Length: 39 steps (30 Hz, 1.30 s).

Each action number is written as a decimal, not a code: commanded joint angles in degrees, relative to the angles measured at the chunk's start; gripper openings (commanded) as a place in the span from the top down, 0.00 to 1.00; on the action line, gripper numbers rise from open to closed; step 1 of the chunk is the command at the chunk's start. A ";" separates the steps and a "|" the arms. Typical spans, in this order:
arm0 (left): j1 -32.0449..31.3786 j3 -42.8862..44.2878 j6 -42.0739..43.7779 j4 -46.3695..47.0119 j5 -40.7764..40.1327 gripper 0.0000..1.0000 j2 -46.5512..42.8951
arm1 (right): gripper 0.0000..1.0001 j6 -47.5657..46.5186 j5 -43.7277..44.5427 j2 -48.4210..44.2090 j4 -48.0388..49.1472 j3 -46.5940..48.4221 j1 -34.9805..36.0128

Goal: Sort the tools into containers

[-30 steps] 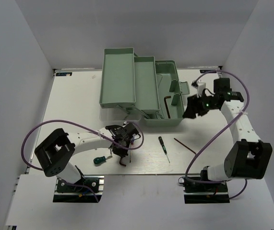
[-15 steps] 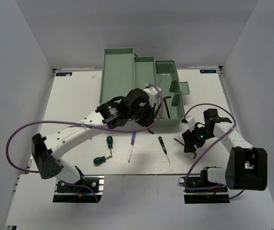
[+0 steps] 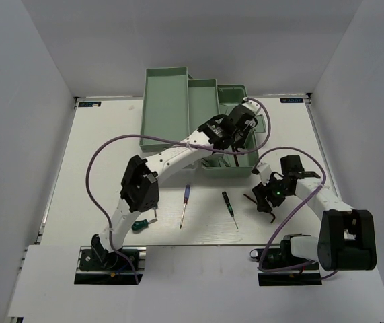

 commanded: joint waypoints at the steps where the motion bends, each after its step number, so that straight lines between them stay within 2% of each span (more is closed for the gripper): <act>1: 2.11 7.05 1.74 -1.03 -3.89 0.96 -0.12 | 0.28 0.57 1.48 -0.84 2.51 -1.52 0.71; 2: 2.12 7.93 1.74 -1.56 -3.89 0.89 1.46 | 0.30 0.40 1.65 -0.75 2.69 -2.05 0.97; 3: 2.73 8.46 1.74 -2.18 -3.89 0.69 2.08 | 0.33 0.31 1.83 -0.67 2.69 -2.31 1.06; 4: 2.74 8.47 1.74 -2.79 -3.28 0.60 2.09 | 0.35 0.31 2.18 -0.75 3.30 -2.92 1.33; 5: 3.43 8.47 1.74 -2.80 -2.58 0.45 2.09 | 0.41 -0.04 2.35 -1.01 3.74 -3.54 1.85; 8: 3.44 7.24 1.74 -0.96 -0.47 0.33 0.86 | 0.51 -0.30 3.58 -0.93 5.41 -4.51 2.91; 9: 3.44 7.24 2.26 -0.43 1.02 0.31 0.34 | 0.57 -0.39 4.02 -0.75 5.42 -5.29 3.17; 11: 3.44 8.38 2.27 0.10 2.26 0.28 -1.68 | 0.64 -0.57 5.25 -0.67 5.85 -5.65 3.87; 12: 3.44 8.38 2.27 0.10 3.05 0.27 -2.73 | 0.72 -0.39 6.04 -0.40 6.03 -6.09 4.14; 13: 3.44 8.38 2.27 0.10 3.06 0.27 -4.05 | 0.74 -0.57 6.22 -0.49 6.12 -6.27 4.32; 14: 3.44 7.60 2.27 0.10 3.06 0.27 -7.72 | 0.78 -0.48 7.09 -0.58 6.73 -6.62 4.67; 15: 2.57 4.37 2.27 0.89 3.06 0.27 -10.19 | 0.87 0.04 7.62 -0.84 7.00 -6.97 4.76; 16: 2.56 1.73 2.27 0.89 2.53 0.27 -13.09 | 0.90 0.22 7.89 -0.67 7.52 -7.23 5.02; 18: 1.95 -9.77 2.27 3.00 2.53 0.27 -23.80 | 1.00 2.23 9.65 -0.32 7.88 -6.89 4.93; 21: 1.95 -28.92 0.08 3.71 3.85 0.37 -36.10 | 1.00 4.61 11.40 -1.01 4.82 -4.78 3.97; 22: 1.95 -33.50 -0.63 3.71 4.89 0.41 -43.89 | 1.00 5.49 11.06 -2.67 3.84 -1.90 3.62; 23: 1.95 -41.63 -3.07 0.31 4.90 0.52 -47.27 | 1.00 5.67 9.23 -5.12 2.70 -1.00 2.22; 25: 1.42 -49.76 -5.63 -1.65 5.77 0.60 -53.60 | 1.00 4.63 5.11 -9.27 -1.95 3.36 1.42; 26: 1.42 -57.02 -6.86 -2.26 7.09 0.62 -59.29 | 1.00 4.01 3.25 -10.32 -3.53 4.88 0.72; 27: 1.42 -60.23 -9.83 -2.88 7.62 0.62 -61.61 | 1.00 3.39 -1.72 -12.77 -8.77 7.76 0.45; 28: 1.42 -63.05 -10.65 -2.89 8.84 0.61 -63.55 | 1.00 1.91 -3.51 -13.23 -10.39 10.49 0.10; 29: 1.42 -67.08 -11.44 -2.89 8.86 0.55 -64.87 | 1.00 1.28 -5.01 -14.02 -13.45 13.04 -0.25; 33: 0.89 -72.65 -12.24 -2.36 9.99 0.41 -65.51 | 1.00 -0.74 -13.09 -16.66 -17.78 19.56 -0.25; 36: 0.89 -75.64 -12.24 1.24 10.70 0.34 -62.34 | 1.00 3.63 -13.99 -15.61 -15.95 25.45 0.01; 39: 0.89 -78.54 -11.71 5.80 10.62 0.31 -58.21 | 1.00 11.54 -11.89 -10.26 -6.13 29.58 0.80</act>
